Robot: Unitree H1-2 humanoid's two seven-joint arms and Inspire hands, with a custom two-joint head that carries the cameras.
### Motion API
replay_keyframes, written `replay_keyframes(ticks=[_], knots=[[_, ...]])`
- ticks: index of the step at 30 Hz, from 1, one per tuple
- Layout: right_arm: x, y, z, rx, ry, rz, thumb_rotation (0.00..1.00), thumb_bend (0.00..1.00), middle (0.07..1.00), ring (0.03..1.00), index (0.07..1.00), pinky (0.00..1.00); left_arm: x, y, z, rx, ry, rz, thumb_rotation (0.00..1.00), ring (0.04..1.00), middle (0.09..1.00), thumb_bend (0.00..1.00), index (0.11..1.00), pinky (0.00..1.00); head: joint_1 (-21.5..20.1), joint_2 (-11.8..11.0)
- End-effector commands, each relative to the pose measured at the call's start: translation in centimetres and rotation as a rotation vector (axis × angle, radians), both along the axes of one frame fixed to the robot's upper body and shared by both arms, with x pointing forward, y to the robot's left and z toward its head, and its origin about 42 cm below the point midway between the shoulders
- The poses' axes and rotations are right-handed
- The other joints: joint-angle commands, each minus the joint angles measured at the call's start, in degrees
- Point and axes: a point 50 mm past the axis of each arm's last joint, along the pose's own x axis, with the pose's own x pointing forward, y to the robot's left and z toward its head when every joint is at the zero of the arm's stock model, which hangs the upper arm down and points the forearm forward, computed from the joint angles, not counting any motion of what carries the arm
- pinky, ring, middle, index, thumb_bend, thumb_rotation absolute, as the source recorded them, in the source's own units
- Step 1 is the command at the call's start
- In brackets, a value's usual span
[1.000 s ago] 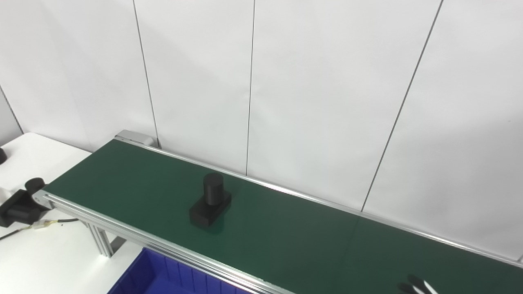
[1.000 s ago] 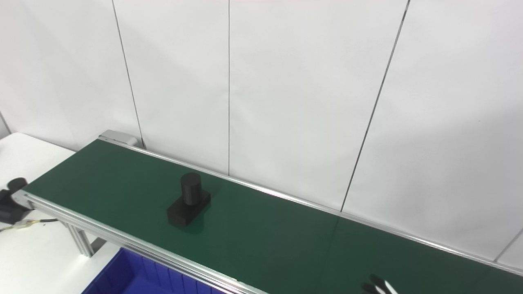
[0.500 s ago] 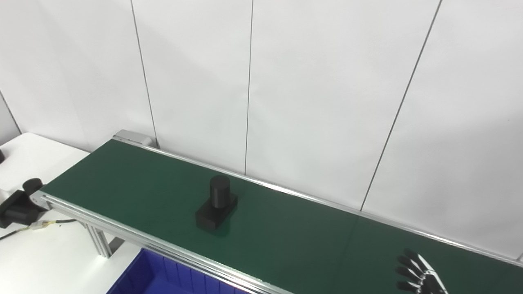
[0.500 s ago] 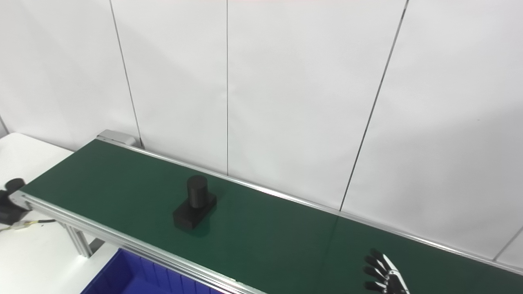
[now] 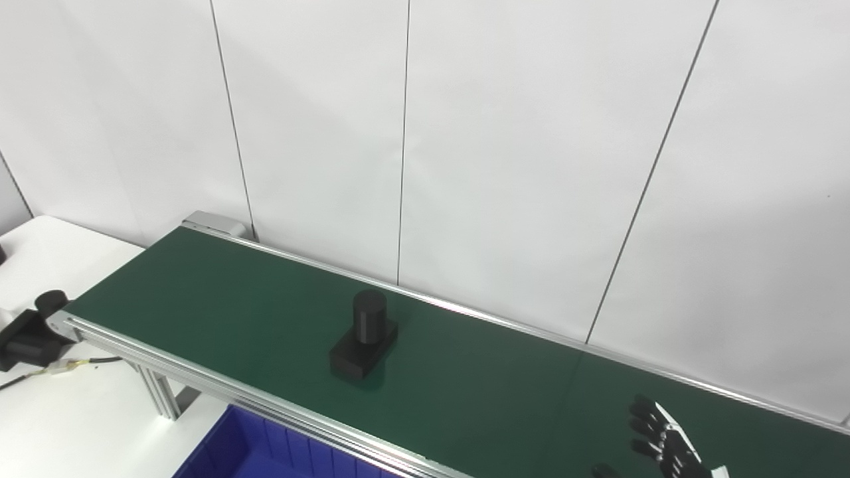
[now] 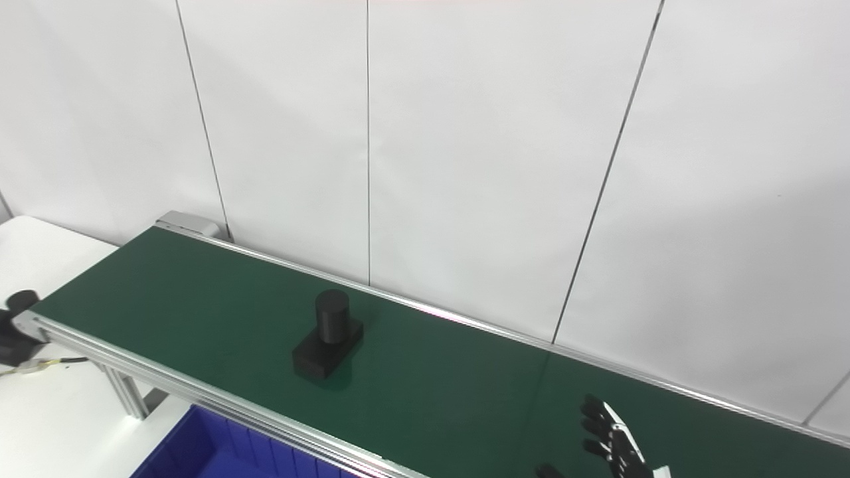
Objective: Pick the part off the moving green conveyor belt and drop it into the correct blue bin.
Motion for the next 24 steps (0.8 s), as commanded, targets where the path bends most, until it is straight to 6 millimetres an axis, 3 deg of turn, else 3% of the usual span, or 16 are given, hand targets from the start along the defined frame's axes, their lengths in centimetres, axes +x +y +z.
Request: replay_keyframes(ticks=[1, 17, 24], knots=[[1.2, 0.5, 1.8, 0.0, -0.058, 0.018, 0.27, 0.63, 0.856, 0.845, 0.873, 0.78, 1.0, -0.6, 1.0, -0.01, -0.076, -0.009, 0.21, 0.682, 0.732, 0.99, 0.76, 0.58, -0.1, 0.07], [2.6, 1.1, 4.1, -0.054, -0.115, 0.08, 0.28, 0.65, 0.854, 0.848, 0.87, 0.79, 1.1, -0.7, 1.1, -0.003, -0.079, -0.012, 0.23, 0.684, 0.73, 1.0, 0.762, 0.57, -0.6, 0.73], [3.9, 2.6, 5.6, -0.093, -0.121, 0.13, 0.3, 0.65, 0.862, 0.853, 0.871, 0.79, 1.0, -0.8, 1.3, -0.005, -0.083, -0.008, 0.23, 0.695, 0.737, 1.0, 0.766, 0.58, -0.95, 1.46]])
